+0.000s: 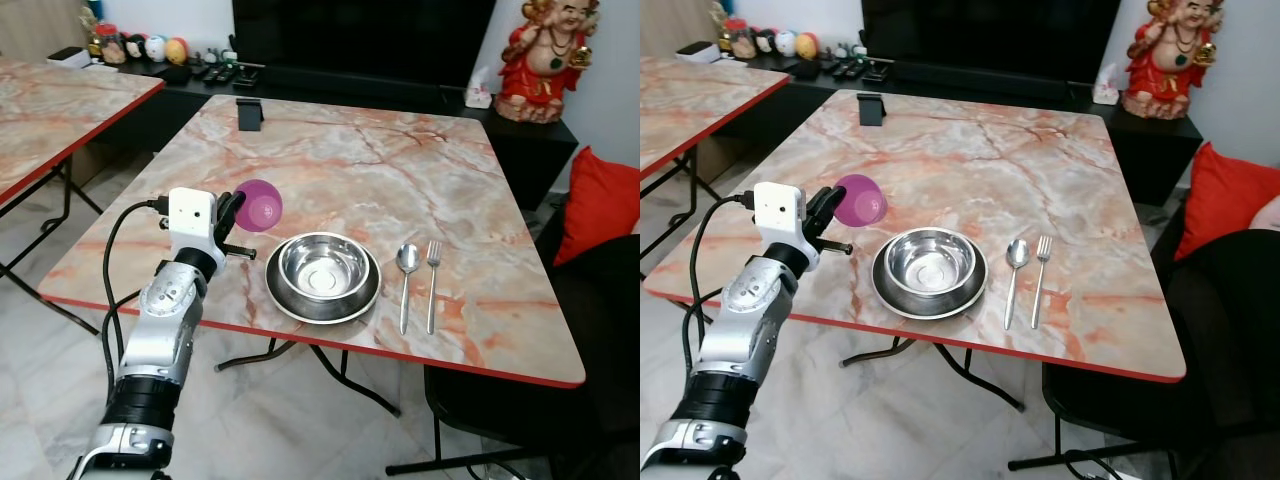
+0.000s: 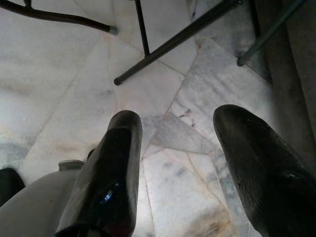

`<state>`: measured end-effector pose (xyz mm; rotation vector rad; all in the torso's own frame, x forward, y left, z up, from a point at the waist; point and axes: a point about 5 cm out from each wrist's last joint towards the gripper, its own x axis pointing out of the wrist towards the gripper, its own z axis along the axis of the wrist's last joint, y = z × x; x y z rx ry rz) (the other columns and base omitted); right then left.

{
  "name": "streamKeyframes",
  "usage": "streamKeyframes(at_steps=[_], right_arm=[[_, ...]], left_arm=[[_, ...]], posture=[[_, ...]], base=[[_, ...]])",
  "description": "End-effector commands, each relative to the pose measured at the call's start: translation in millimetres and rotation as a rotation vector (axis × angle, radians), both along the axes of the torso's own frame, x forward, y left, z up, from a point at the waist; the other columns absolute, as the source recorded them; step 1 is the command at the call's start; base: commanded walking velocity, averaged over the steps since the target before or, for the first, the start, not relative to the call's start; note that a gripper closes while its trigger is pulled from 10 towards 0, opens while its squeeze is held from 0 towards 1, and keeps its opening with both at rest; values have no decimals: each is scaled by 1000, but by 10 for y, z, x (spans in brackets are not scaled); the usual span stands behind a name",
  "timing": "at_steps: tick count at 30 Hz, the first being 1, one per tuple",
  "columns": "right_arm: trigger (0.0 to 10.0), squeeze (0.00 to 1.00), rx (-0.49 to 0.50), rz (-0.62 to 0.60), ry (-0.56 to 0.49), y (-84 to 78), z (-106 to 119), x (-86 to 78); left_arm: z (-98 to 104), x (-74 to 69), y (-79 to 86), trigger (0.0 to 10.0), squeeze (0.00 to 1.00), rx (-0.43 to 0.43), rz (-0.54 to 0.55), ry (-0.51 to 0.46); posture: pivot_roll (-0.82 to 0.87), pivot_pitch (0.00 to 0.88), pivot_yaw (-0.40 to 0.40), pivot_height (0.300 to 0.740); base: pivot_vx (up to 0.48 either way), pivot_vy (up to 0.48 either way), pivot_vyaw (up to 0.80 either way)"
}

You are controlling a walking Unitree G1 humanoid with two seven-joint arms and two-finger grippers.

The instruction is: Setting the table

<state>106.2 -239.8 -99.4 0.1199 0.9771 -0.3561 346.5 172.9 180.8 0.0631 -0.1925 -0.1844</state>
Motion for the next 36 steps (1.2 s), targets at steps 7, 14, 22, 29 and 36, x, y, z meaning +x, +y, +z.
streamKeyframes(at_steps=[7, 14, 22, 29, 36], right_arm=[[10000, 0, 2, 10, 6, 7, -5, -10], [10000, 0, 5, 10, 7, 9, -6, -6], [10000, 0, 5, -2, 3, 10, -4, -3], [10000, 0, 3, 0, 6, 11, -5, -2], [10000, 0, 5, -6, 5, 13, -5, 0]], left_arm=[[77, 100, 154, 10000, 0, -133, 79, 65], [48, 140, 157, 10000, 0, -214, 69, 159], [56, 162, 123, 10000, 0, -187, 55, 188], [6, 159, 108, 10000, 0, -163, 59, 220], [-6, 154, 112, 10000, 0, -166, 63, 236]], posture=[[114, 0, -86, 740], [113, 0, -87, 740], [110, 0, -83, 740], [110, 0, -85, 740], [110, 0, -86, 740]], base=[[0, 0, 0], [0, 0, 0], [0, 0, 0], [152, 0, 0], [334, 0, 0]])
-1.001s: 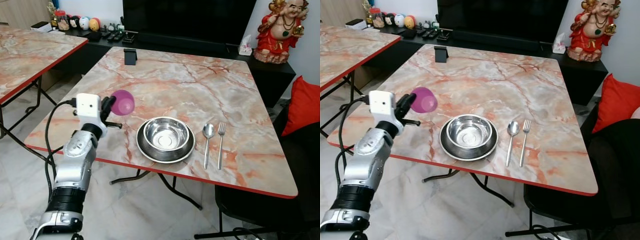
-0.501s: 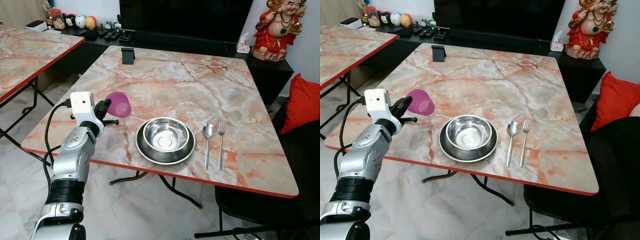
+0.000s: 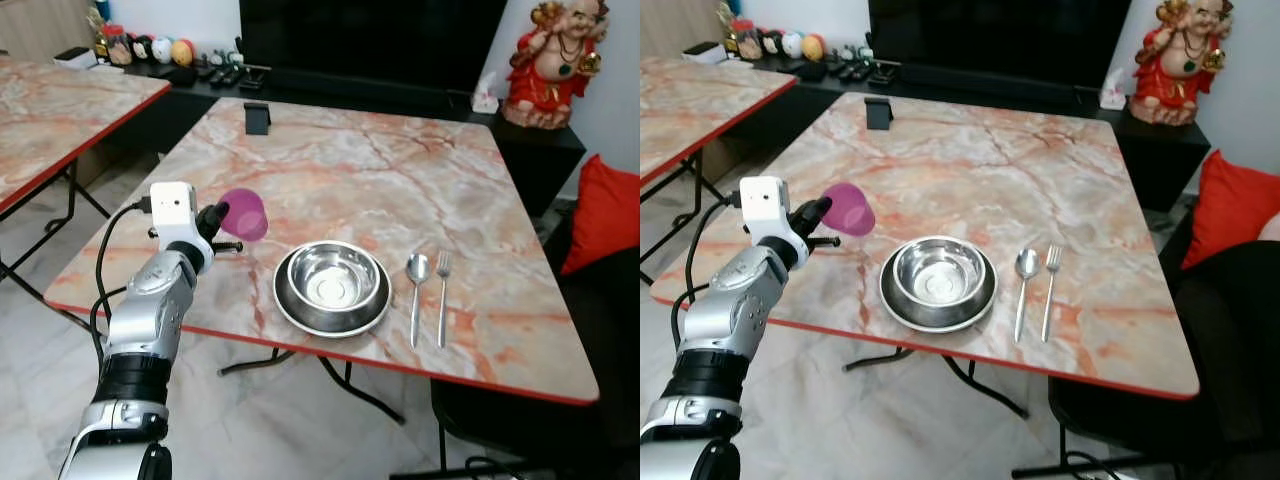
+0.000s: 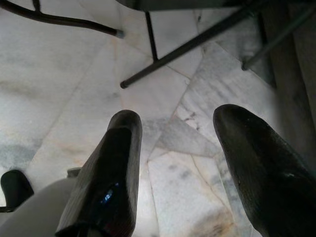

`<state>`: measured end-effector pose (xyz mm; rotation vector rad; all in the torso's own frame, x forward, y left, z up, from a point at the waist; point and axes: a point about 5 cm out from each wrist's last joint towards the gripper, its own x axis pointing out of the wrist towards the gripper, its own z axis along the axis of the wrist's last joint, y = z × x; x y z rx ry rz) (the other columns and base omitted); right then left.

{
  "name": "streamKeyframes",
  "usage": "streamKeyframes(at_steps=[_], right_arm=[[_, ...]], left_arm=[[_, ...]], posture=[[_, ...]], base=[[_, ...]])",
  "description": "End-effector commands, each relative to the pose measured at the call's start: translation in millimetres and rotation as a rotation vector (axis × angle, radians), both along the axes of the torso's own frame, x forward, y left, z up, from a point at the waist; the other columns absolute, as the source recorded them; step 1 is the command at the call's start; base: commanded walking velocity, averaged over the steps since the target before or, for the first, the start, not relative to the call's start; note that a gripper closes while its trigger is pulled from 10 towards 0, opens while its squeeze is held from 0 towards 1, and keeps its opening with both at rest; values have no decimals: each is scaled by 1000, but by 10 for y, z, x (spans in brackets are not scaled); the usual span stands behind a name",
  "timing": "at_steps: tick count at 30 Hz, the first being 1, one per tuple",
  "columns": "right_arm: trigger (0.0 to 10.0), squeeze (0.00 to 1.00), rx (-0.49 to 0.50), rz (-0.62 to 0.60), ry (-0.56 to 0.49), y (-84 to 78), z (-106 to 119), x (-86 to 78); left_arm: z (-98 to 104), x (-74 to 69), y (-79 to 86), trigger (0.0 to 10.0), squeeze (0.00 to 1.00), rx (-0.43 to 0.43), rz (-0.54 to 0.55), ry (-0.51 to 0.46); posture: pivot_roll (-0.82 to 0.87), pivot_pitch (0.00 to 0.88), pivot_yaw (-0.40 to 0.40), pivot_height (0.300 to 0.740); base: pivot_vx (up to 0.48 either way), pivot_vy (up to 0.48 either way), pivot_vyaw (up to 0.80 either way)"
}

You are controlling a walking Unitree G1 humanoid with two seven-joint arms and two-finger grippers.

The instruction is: Setting the table

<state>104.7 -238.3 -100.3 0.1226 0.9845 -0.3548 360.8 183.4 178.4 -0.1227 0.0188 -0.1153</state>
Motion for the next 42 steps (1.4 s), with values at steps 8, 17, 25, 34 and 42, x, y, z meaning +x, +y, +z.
streamKeyframes(at_steps=[8, 17, 25, 34, 42], right_arm=[[10000, 0, 1, -5, -3, -3, 4, 15], [10000, 0, 1, -1, 0, -5, 4, 18], [10000, 0, 11, 9, 6, -2, 1, 18], [10000, 0, 26, 42, 19, 19, -7, 15], [10000, 0, 34, 50, 30, 39, -18, -3]], left_arm=[[7, 15, -6, 10000, 0, 12, -5, 21], [94, 35, 26, 10000, 0, -45, -27, 52], [232, 36, 129, 10000, 0, -29, -53, 172], [187, 28, 265, 10000, 0, 73, -5, 278], [191, 13, 221, 10000, 0, 75, -78, 352]], posture=[[107, 0, -86, 740], [108, 0, -89, 740], [112, 0, -88, 740], [117, 0, -79, 740], [120, 0, -65, 740]], base=[[354, 0, 0], [37, 0, 0], [0, 0, 0], [0, 0, 0], [0, 0, 0]])
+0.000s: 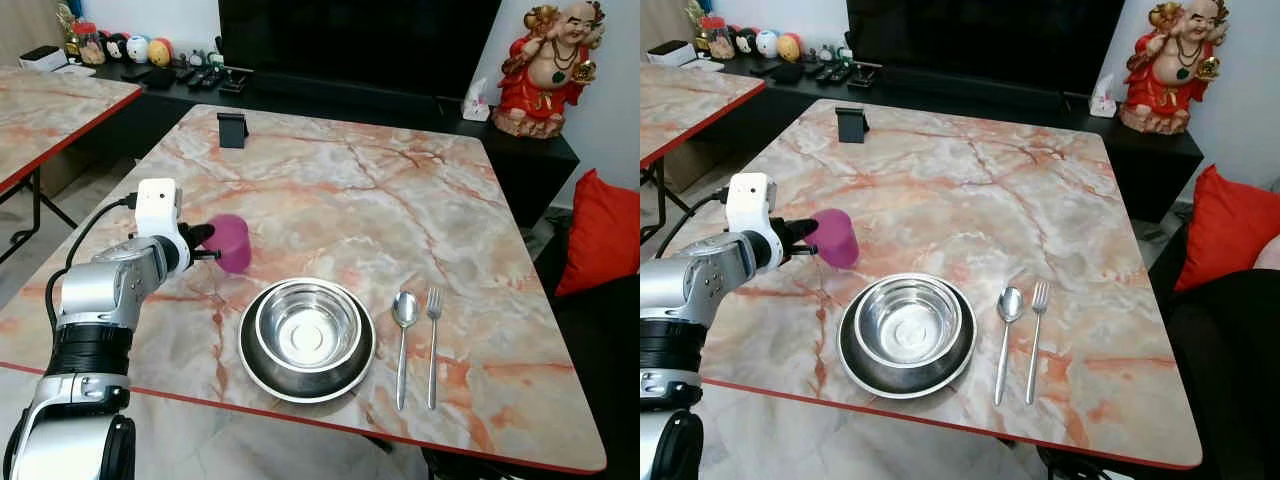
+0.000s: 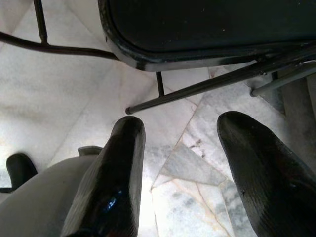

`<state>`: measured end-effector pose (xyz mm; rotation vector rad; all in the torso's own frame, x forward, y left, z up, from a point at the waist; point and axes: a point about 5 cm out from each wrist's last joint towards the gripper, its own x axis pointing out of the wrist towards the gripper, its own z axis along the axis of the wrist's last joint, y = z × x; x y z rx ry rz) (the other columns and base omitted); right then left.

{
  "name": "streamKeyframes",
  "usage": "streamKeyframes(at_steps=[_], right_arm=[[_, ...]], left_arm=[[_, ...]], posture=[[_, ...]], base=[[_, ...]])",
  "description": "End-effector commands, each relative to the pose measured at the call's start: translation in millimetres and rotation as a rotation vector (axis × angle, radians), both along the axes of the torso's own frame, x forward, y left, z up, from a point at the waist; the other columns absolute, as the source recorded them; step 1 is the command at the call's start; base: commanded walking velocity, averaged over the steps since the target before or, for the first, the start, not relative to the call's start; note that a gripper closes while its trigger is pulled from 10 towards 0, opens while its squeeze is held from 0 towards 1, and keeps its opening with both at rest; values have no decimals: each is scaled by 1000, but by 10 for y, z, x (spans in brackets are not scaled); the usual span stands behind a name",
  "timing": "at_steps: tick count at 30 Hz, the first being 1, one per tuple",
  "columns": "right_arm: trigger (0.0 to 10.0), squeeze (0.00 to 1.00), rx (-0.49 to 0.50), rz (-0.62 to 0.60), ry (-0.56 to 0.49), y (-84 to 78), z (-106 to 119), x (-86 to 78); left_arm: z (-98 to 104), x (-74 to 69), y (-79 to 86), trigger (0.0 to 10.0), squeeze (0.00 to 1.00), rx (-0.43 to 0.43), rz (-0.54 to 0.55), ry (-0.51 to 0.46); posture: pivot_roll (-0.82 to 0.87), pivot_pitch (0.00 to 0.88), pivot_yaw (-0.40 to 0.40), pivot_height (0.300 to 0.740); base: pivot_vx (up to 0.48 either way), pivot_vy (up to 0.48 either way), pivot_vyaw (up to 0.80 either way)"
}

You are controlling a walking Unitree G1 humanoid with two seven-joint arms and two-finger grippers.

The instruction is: Setting the table

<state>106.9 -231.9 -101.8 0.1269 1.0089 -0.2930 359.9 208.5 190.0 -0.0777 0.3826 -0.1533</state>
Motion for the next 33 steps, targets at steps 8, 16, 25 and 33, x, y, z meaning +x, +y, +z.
streamKeyframes(at_steps=[8, 16, 25, 33], right_arm=[[10000, 0, 8, 20, 32, -3, -16, -43], [10000, 0, 16, 18, 28, 9, -19, -50], [10000, 0, 18, 1, 24, 5, -18, -50], [10000, 0, 15, 2, 20, 2, -15, -43]], left_arm=[[38, 1, -100, 10000, 0, 22, -64, 25], [-6, -15, -130, 10000, 0, 36, -88, 37], [-22, -18, -184, 10000, 0, 41, -111, 41], [-34, -43, -199, 10000, 24, 55, -125, 41]], posture=[[118, 0, -59, 740], [115, 0, -56, 740], [117, 0, -58, 740], [122, 0, -62, 740]], base=[[0, 0, 0], [0, 0, 0], [0, 0, 0], [0, 0, 0]])
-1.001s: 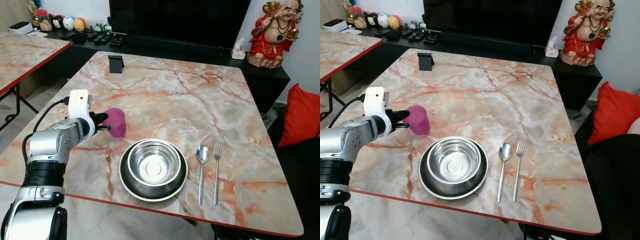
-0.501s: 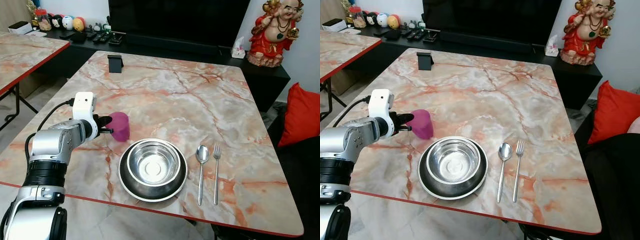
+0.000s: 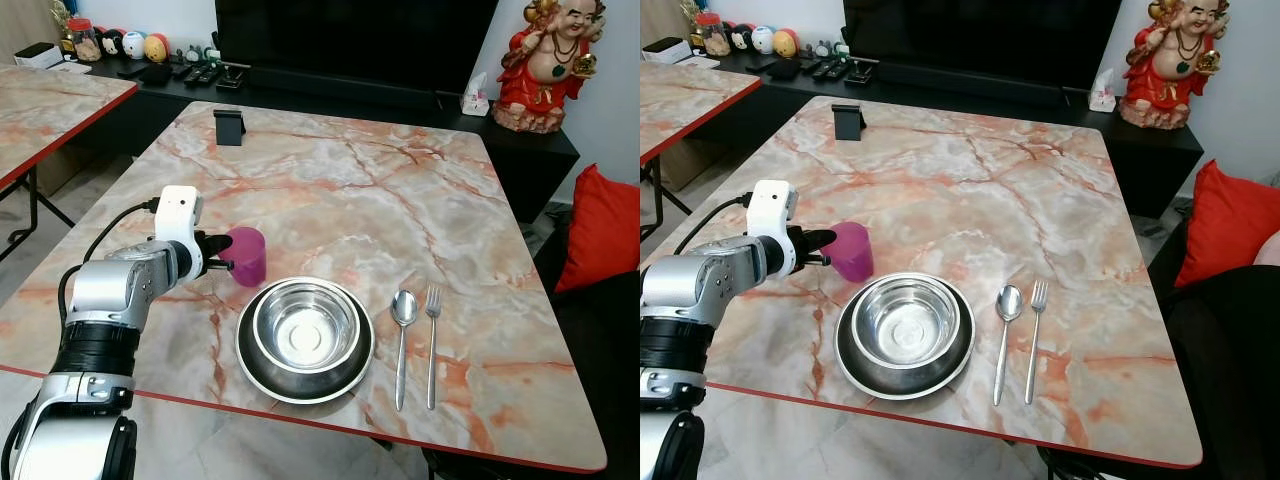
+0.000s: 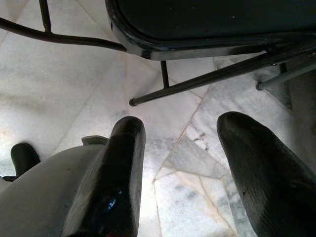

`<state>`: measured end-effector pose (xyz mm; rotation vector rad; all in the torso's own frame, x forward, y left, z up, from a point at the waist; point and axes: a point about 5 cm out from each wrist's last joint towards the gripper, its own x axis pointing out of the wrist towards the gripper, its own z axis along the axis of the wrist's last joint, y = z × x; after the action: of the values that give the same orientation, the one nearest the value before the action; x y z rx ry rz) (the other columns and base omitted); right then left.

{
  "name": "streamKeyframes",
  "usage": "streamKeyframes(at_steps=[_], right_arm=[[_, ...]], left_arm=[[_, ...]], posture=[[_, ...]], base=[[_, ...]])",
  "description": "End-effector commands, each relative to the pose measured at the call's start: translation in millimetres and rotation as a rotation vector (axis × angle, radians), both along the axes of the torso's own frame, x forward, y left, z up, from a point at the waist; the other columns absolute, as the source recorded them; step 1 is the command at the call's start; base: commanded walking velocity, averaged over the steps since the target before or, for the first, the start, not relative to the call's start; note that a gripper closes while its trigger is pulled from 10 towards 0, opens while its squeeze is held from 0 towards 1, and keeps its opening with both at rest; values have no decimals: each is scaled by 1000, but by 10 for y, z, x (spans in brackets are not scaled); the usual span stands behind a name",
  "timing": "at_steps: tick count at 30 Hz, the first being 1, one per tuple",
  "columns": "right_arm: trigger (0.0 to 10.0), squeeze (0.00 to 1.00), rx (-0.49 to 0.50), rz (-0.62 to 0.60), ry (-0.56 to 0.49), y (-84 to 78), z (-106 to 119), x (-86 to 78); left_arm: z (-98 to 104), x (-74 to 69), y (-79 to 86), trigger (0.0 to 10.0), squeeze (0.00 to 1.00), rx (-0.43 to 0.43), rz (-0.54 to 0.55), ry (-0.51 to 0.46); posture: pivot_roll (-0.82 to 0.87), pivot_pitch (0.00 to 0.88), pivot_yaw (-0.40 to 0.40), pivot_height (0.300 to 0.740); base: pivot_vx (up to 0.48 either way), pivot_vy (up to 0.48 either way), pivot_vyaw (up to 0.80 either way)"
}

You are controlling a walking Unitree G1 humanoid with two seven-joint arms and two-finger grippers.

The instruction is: Setting the table

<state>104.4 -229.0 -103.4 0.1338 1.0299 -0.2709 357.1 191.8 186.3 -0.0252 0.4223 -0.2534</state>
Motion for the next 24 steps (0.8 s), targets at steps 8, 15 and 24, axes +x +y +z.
streamKeyframes(at_steps=[8, 15, 24], right_arm=[[10000, 0, -11, -18, -1, -31, 4, -15], [10000, 0, -9, -23, -7, -29, 5, -11], [10000, 0, -7, -24, -6, -25, 4, -11]], left_arm=[[14, -15, -44, 10000, 188, 31, -19, -1], [10, -20, -35, 10000, 349, 41, -12, 0], [0, -21, -58, 10000, 400, 39, -17, 3]], posture=[[117, 0, -60, 740], [118, 0, -58, 740], [116, 0, -56, 740]], base=[[0, 0, 0], [0, 0, 0], [0, 0, 0]])
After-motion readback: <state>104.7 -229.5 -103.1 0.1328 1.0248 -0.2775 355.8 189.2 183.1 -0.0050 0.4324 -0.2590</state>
